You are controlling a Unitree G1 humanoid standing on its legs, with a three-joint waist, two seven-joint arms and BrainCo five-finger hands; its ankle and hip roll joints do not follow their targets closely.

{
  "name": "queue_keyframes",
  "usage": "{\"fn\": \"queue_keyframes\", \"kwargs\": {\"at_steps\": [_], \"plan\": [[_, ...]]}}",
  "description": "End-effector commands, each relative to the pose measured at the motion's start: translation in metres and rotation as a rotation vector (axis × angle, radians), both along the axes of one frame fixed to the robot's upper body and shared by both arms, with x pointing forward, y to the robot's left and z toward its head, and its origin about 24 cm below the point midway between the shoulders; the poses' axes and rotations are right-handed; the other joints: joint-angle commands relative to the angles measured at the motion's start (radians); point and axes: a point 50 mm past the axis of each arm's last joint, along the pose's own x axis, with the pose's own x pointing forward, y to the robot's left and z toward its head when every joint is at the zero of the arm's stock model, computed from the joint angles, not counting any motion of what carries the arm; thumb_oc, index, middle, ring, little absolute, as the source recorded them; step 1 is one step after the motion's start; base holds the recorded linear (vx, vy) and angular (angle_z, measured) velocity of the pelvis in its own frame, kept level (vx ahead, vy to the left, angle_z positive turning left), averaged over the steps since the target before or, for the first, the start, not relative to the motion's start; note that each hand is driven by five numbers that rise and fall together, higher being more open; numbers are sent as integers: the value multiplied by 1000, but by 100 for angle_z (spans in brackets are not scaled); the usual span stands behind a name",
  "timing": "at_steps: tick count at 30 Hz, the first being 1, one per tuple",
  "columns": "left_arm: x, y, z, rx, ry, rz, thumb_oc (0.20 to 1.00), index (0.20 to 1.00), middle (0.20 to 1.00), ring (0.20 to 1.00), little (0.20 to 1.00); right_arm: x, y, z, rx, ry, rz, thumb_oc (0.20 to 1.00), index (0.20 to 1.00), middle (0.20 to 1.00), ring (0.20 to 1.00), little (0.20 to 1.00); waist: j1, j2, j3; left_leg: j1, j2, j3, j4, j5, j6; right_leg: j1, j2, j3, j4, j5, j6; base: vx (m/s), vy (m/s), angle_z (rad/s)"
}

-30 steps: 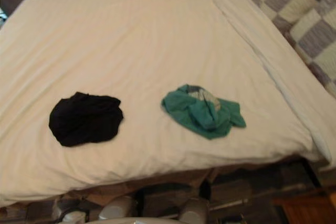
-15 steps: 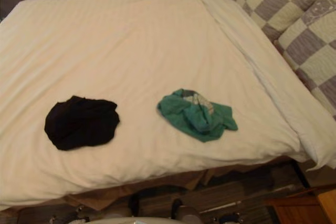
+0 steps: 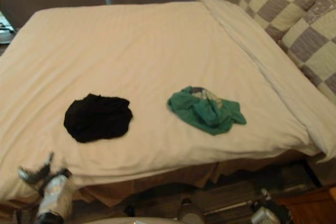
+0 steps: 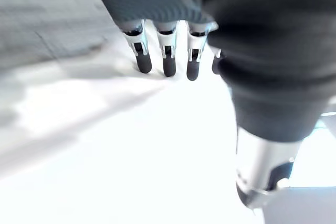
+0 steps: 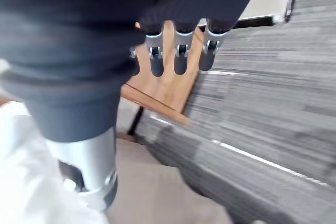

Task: Tidy up the quilt and then pick up the clothes from the bed and put them into the laundry hamper.

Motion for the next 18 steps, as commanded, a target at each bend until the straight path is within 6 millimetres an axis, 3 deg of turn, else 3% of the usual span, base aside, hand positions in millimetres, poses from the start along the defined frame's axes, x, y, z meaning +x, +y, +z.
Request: {"fn": "queue_keyframes", "kwargs": {"at_steps": [1,2,3,4,7,8,9,10,12,13,14,16,18], "plan": [[19,24,83,334,-174,-76,1000,1000,1000,1000,1000,35,-42,72,-357,-99,-40,1000,1000,1000,1000,1000,-2,-39,-3,35,-20,-41,-34,-27,-23,113,38,50,-170,91,2,-68,66,15],[20,24,114,450,-219,-126,1000,1000,1000,1000,1000,52,-49,110,-473,-166,-2,1000,1000,1000,1000,1000,5,-36,-9,38,-31,-44,-49,-28,-17,115,40,45,-180,94,3,-55,63,11],[20,25,127,508,-234,-139,1000,1000,1000,1000,1000,60,-49,127,-532,-197,32,1000,1000,1000,1000,1000,8,-34,-12,39,-35,-44,-53,-29,-15,116,40,43,-184,95,4,-41,85,7],[22,26,151,632,-257,-147,1000,1000,1000,1000,1000,83,-45,168,-669,-263,126,1000,1000,1000,1000,1000,14,-30,-21,39,-40,-44,-60,-30,-13,118,40,40,-195,98,7,-18,76,2],[37,23,184,794,-266,-145,1000,1000,1000,1000,1000,122,-25,223,-861,-338,350,1000,1000,1000,1000,1000,17,-29,-35,41,-44,-35,-61,-37,-10,120,37,44,-208,99,11,30,67,-3],[42,22,191,832,-254,-154,1000,1000,1000,1000,1000,132,-18,237,-917,-343,426,1000,1000,1000,1000,1000,16,-29,-39,42,-44,-30,-61,-38,-10,120,35,46,-211,99,12,53,44,-2],[42,22,191,832,-255,-152,1000,1000,1000,1000,1000,132,-18,238,-918,-344,426,1000,1000,1000,1000,1000,16,-29,-38,42,-44,-30,-61,-38,-9,120,35,47,-212,100,13,110,59,4],[55,20,208,889,-236,-171,1000,1000,1000,1000,1000,155,-1,265,-1003,-359,570,1000,1000,1000,1000,1000,16,-29,-48,44,-43,-21,-61,-41,-10,125,33,50,-223,100,12,110,46,3],[60,22,215,915,-200,-187,1000,1000,1000,1000,1000,164,7,276,-1054,-344,642,1000,1000,1000,1000,1000,18,-28,-52,44,-43,-19,-61,-44,-11,127,33,50,-228,98,12,120,38,-4],[69,23,221,945,-143,-210,1000,1000,1000,1000,1000,180,24,287,-1096,-323,747,1000,1000,1000,1000,1000,22,-28,-58,43,-43,-15,-61,-45,-13,130,31,44,-234,98,13,97,20,-8],[70,23,222,948,-136,-210,1000,1000,1000,1000,1000,183,26,289,-1102,-322,760,1000,1000,1000,1000,1000,21,-27,-58,43,-43,-15,-61,-45,-13,130,30,43,-235,98,13,149,31,-4],[85,27,226,986,-43,-251,1000,1000,1000,1000,1000,206,46,298,-1142,-247,900,1000,1000,1000,1000,1000,28,-23,-65,37,-41,-9,-61,-41,-17,127,29,36,-242,98,13,105,24,-1],[90,27,229,1006,-27,-260,1000,1000,1000,1000,1000,212,51,301,-1153,-224,925,1000,1000,1000,1000,1000,28,-22,-65,32,-40,-7,-61,-40,-19,122,28,35,-241,98,14,23,6,-1]]}}
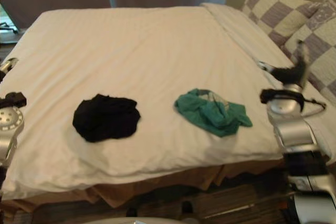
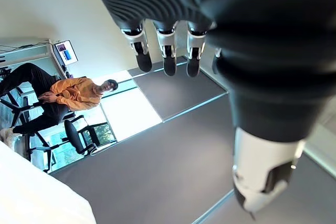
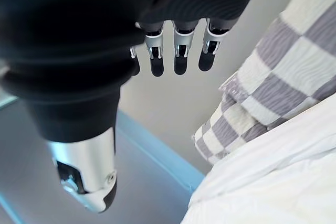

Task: Tidy up the quilt and then pick up the clothes from the bed and put them into the laundry hamper.

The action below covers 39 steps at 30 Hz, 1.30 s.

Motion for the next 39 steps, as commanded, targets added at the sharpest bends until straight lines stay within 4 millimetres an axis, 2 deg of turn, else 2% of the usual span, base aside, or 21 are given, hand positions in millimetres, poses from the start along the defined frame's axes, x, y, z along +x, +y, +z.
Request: {"fn": "queue_keyframes", "kwargs": {"at_steps": [1,2,3,5,8,11,16,20,23,26,27,31,37,39], "plan": [[13,-1,31,189,20,-5,1000,1000,1000,1000,1000,12,3,33,-170,9,6,1000,1000,1000,1000,1000,19,-17,-29,-6,-1,-11,-6,-75,-30,-16,28,-32,44,-63,-23,0,0,0],[24,-3,36,231,56,-26,1000,1000,1000,1000,1000,22,9,39,-201,42,16,1000,1000,1000,1000,1000,19,-14,-20,-22,4,-1,-6,-71,-33,-37,25,-35,51,-62,-20,-286,33,2],[46,-15,58,298,55,-77,1000,1000,1000,1000,1000,38,18,60,-241,31,11,1000,1000,1000,1000,1000,19,-2,41,-75,7,10,-6,-67,-36,-103,23,-29,70,-67,-15,-419,39,-3],[56,-24,70,329,54,-102,1000,1000,1000,1000,1000,44,25,71,-260,16,8,1000,1000,1000,1000,1000,18,7,86,-112,6,16,-6,-55,-35,-145,25,-23,82,-59,-15,-383,42,-5],[68,-33,72,358,92,-135,1000,1000,1000,1000,1000,50,34,73,-293,45,16,1000,1000,1000,1000,1000,14,14,130,-140,0,22,-6,-43,-29,-176,27,-13,95,-54,-17,-167,40,6],[77,-40,63,352,151,-141,1000,1000,1000,1000,1000,55,43,71,-316,84,37,1000,1000,1000,1000,1000,14,15,157,-151,-7,23,-3,-38,-24,-189,25,-7,104,-54,-15,-101,28,-5],[91,-56,37,352,289,-156,1000,1000,1000,1000,1000,66,65,55,-366,178,76,1000,1000,1000,1000,1000,21,17,199,-168,-25,19,8,-36,-15,-199,23,-5,115,-55,-16,-85,20,-11],[93,-62,17,342,346,-141,1000,1000,1000,1000,1000,67,76,41,-382,220,108,1000,1000,1000,1000,1000,23,22,218,-171,-38,14,10,-38,-10,-198,22,-1,114,-54,-17,-61,39,1],[93,-61,-3,326,419,-98,1000,1000,1000,1000,1000,69,93,28,-397,252,156,1000,1000,1000,1000,1000,30,25,233,-169,-47,9,11,-42,-7,-194,19,0,110,-53,-16,-25,24,2],[93,-61,-13,309,443,-95,1000,1000,1000,1000,1000,71,104,24,-404,264,185,1000,1000,1000,1000,1000,38,24,243,-170,-50,8,11,-42,-6,-195,17,-3,107,-50,-16,-41,27,0],[94,-63,-23,292,473,-95,1000,1000,1000,1000,1000,73,114,21,-412,276,205,1000,1000,1000,1000,1000,43,27,251,-172,-50,10,9,-41,-7,-197,18,-5,104,-47,-16,-37,39,0],[96,-69,-35,248,502,-111,1000,1000,1000,1000,1000,77,128,23,-433,298,207,1000,1000,1000,1000,1000,53,32,271,-190,-48,17,5,-32,-9,-213,23,-11,96,-39,-17,-64,19,-1],[98,-85,-53,206,573,-172,1000,1000,1000,1000,1000,82,134,18,-464,345,179,1000,1000,1000,1000,1000,65,37,300,-212,-45,14,0,-25,-13,-230,32,-23,97,-37,-22,-51,-5,-1],[98,-95,-62,200,606,-209,1000,1000,1000,1000,1000,83,128,11,-501,371,122,1000,1000,1000,1000,1000,67,42,315,-227,-43,19,-6,-18,-15,-244,34,-27,99,-35,-23,-11,-6,7]]}}
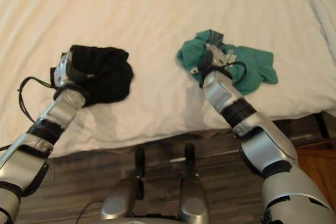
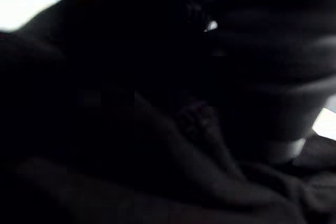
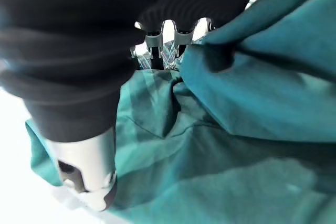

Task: Tidy up the quilt and then pick up the clothes from the bed and put them into the laundry hamper.

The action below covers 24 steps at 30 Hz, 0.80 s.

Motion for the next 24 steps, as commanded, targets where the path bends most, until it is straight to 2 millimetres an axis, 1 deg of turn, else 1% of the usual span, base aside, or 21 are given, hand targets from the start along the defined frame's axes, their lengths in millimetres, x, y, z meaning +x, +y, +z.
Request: {"fn": "queue_keyframes", "kwargs": {"at_steps": [1,5,8,9,10,13,15,18,19,22,24], "plan": [[3,1,7,76,-1,1,1000,1000,1000,1000,1000,7,5,31,-118,-88,-10,1000,1000,1000,1000,1000,35,-13,0,-26,-54,1,-6,-91,9,-31,18,-38,92,-108,-6,-4,-3,8],[6,-6,14,86,-33,-34,1000,1000,1000,1000,1000,10,-6,37,-186,-134,-71,1000,1000,1000,1000,1000,36,-1,15,-48,-53,10,-6,-84,6,-50,16,-40,89,-99,-4,-3,-6,5],[9,-8,25,90,-63,-73,1000,1000,1000,1000,1000,13,-15,46,-244,-157,-120,1000,1000,1000,1000,1000,37,9,29,-68,-53,20,-6,-80,1,-70,12,-41,86,-92,0,0,0,0],[11,-9,30,71,-65,-88,363,363,363,363,363,14,-18,52,-262,-160,-131,200,200,200,200,200,35,13,36,-77,-52,27,-6,-77,-1,-80,11,-43,83,-87,1,0,0,0],[11,-9,31,70,-65,-89,200,200,200,200,200,14,-18,52,-262,-161,-131,200,200,200,200,200,35,13,37,-78,-53,27,-6,-77,-1,-82,11,-43,83,-86,1,-25,-8,3],[13,-11,33,27,-57,-107,200,200,200,200,200,14,-23,54,-236,-152,-137,200,200,200,200,200,33,16,44,-87,-55,33,-6,-77,-2,-92,10,-45,79,-82,2,-10,-5,2],[13,-13,31,-13,-45,-119,200,200,200,200,200,14,-24,50,-203,-144,-142,200,200,200,200,200,33,17,47,-89,-57,33,-6,-78,-3,-96,9,-47,81,-84,2,-2,-16,0],[11,-18,19,-83,-28,-120,200,200,200,200,200,14,-27,41,-164,-126,-143,200,200,200,200,200,30,18,54,-91,-60,31,-6,-80,-1,-99,8,-46,84,-87,2,0,0,0],[9,-19,12,-103,-16,-118,200,200,200,200,200,13,-28,36,-153,-113,-145,200,200,200,200,200,29,19,56,-90,-61,30,-6,-81,0,-100,8,-45,86,-87,1,0,0,0],[5,-23,-2,-129,3,-115,200,200,200,200,200,11,-28,27,-141,-97,-140,200,200,200,200,200,25,21,64,-93,-62,31,-6,-79,1,-104,7,-41,87,-87,0,0,0,0],[4,-24,-7,-147,2,-114,200,200,200,200,200,10,-28,23,-125,-98,-135,200,200,200,200,200,21,22,68,-94,-62,33,-6,-80,2,-104,7,-38,84,-86,0,0,0,0]]}}
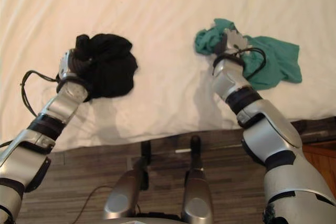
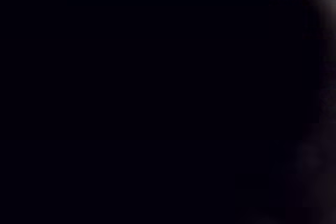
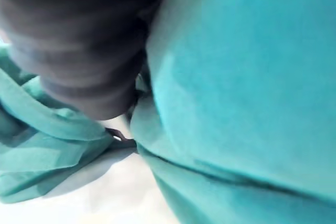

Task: Tidy up the quilt and then pick up the clothes from the bed and put them into the laundry hamper.

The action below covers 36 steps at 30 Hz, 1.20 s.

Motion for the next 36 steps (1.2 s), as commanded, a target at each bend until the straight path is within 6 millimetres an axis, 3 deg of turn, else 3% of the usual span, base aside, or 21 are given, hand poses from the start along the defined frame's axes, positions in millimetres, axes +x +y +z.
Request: {"fn": "queue_keyframes", "kwargs": {"at_steps": [1,4,8,13,15,17,18,23,24,28,32,36], "plan": [[-3,-14,-30,-72,81,-41,200,200,200,200,200,-1,0,-12,54,35,7,200,200,200,200,200,1,-19,45,-25,-62,35,-7,-91,5,-42,8,-21,83,-86,-1,0,0,0],[-4,-16,-29,-114,43,-40,200,200,200,200,200,-2,0,-15,102,1,19,200,200,200,200,200,-1,-21,46,-21,-60,36,-7,-94,5,-38,6,-19,79,-86,0,0,0,0],[-9,-19,-13,-251,-110,-42,200,200,200,200,200,-8,1,-21,258,-113,64,200,200,200,200,200,-4,-30,32,-2,-56,30,-7,-104,2,-18,1,-20,75,-93,2,9,-7,0],[-36,-23,12,-399,-332,-78,200,200,200,200,200,-34,2,-30,532,-263,159,200,200,200,200,200,-12,-49,-10,46,-53,9,-7,-124,5,30,2,-16,68,-105,1,67,-27,2],[-59,-24,19,-442,-433,-115,200,200,200,200,200,-56,2,-42,648,-319,218,200,200,200,200,200,-17,-59,-41,78,-53,-2,-7,-136,9,65,5,-11,59,-110,1,96,-21,1],[-84,-23,10,-463,-482,-141,200,200,200,200,200,-86,-5,-64,739,-329,273,200,200,200,200,200,-24,-68,-89,112,-51,-8,-7,-138,14,102,10,-4,51,-105,2,102,-12,-6],[-85,-23,9,-462,-477,-141,200,200,200,200,200,-87,-6,-65,740,-325,270,200,200,200,200,200,-23,-67,-94,118,-52,-9,-7,-148,15,109,9,-5,47,-112,3,80,-9,-8],[-118,-19,-19,-511,-441,-183,200,200,200,200,200,-132,-11,-101,854,-256,336,200,200,200,200,200,-38,-78,-192,195,-45,4,-7,-168,20,195,20,3,20,-115,5,142,1,-7],[-130,-17,-42,-576,-374,-173,200,200,200,200,200,-148,-2,-123,937,-204,348,200,200,200,200,200,-50,-81,-233,223,-42,12,-7,-165,22,220,28,9,18,-112,3,135,0,-14],[-154,-21,-77,-705,-282,-166,200,200,200,200,200,-176,5,-153,1129,-168,341,200,200,200,200,200,-65,-85,-267,269,-42,18,-7,-187,30,262,36,14,9,-123,4,54,-2,-15],[-171,-30,-97,-774,-253,-165,200,200,200,200,200,-191,11,-178,1293,-82,325,200,200,200,200,200,-73,-88,-274,300,-41,19,-7,-204,37,280,34,21,14,-128,9,-1,-6,-4],[-170,-39,-107,-786,-219,-169,200,200,200,200,200,-189,24,-187,1289,-20,359,200,200,200,200,200,-74,-91,-275,318,-34,17,-7,-207,37,287,29,24,19,-130,12,-4,-36,-5]]}}
